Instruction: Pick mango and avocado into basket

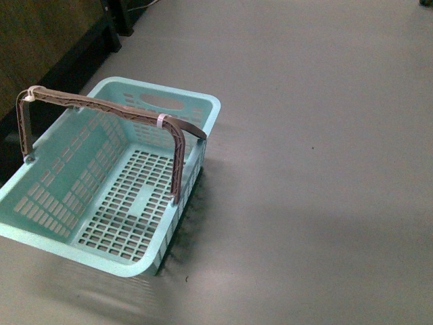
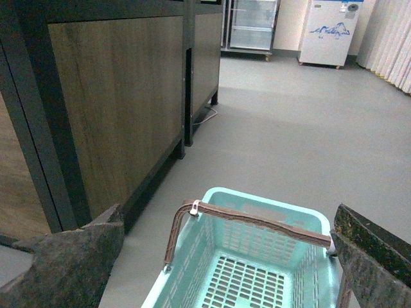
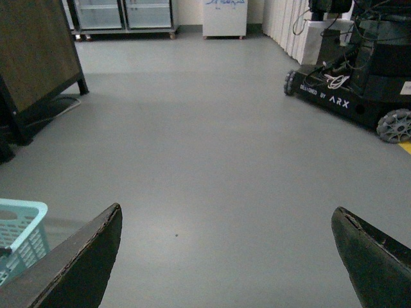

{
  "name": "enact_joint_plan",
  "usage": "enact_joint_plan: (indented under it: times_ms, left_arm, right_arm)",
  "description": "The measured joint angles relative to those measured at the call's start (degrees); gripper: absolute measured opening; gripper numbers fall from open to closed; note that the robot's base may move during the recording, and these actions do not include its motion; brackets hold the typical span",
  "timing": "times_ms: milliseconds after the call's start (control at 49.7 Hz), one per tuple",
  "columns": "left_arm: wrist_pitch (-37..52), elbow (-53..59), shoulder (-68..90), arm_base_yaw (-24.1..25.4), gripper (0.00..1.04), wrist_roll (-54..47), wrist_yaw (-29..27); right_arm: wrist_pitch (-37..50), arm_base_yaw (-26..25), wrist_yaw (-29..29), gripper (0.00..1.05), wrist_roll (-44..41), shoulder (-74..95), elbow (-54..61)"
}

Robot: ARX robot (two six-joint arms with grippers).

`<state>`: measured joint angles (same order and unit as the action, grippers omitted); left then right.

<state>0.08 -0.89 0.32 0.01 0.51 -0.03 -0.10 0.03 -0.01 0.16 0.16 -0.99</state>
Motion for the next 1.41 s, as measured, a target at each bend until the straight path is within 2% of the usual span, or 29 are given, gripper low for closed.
enact_joint_plan:
  times_ms: [584,604,644,685,705,725,745,806,906,967,1047,1128,1208,1410]
  left_arm:
    - [0.0,0.0,0.0,0.0,0.97,0.0,0.0]
    - [-1.4,-0.4,0.8,0.4,0.97,1.4,1.6]
    - [-10.4,-4.2,5.6,2.1,0.97,9.2,9.2]
    - [-14.7,-6.6,10.1,2.8,0.97,13.9,12.3]
    - [-16.0,-7.8,12.9,3.1,0.97,18.8,15.2]
    - [-16.2,-8.2,14.2,3.2,0.97,19.7,15.8]
    - [-16.0,-8.9,16.8,3.6,0.97,24.7,17.0]
    - [-13.2,-10.3,22.3,4.4,0.97,32.7,19.1]
    - [-0.9,-13.0,36.5,7.2,0.97,48.7,19.8]
    - [4.7,-13.4,43.8,8.0,0.97,53.7,19.7]
    - [17.1,-14.0,58.6,8.0,0.97,60.3,17.8]
    - [27.8,-16.5,73.2,7.3,0.97,63.4,15.3]
    - [33.6,-19.3,83.1,6.1,0.97,64.9,13.6]
    - [40.5,-26.9,102.3,2.0,0.97,68.7,10.4]
  right_arm:
    - [0.0,0.0,0.0,0.96,0.0,0.0,0.0]
    - [0.0,0.0,0.0,0.96,0.0,0.0,0.0]
    - [0.0,0.0,0.0,0.96,0.0,0.0,0.0]
    - [0.0,0.0,-0.1,0.96,0.0,0.0,0.0]
    - [0.0,0.0,0.0,0.96,0.0,0.0,0.0]
    - [0.0,0.0,0.0,0.96,0.0,0.0,0.0]
    - [0.0,0.0,0.0,0.96,0.0,0.0,0.0]
    - [0.0,0.0,0.0,0.96,0.0,0.0,0.0]
    - [0.0,0.0,0.0,0.96,0.0,0.0,0.0]
    - [0.0,0.0,0.0,0.96,0.0,0.0,0.0]
    - [0.0,0.0,0.0,0.96,0.0,0.0,0.0]
    - [0.0,0.0,0.0,0.96,0.0,0.0,0.0]
    - [0.0,0.0,0.0,0.96,0.0,0.0,0.0]
    - [0.0,0.0,0.0,0.96,0.0,0.0,0.0]
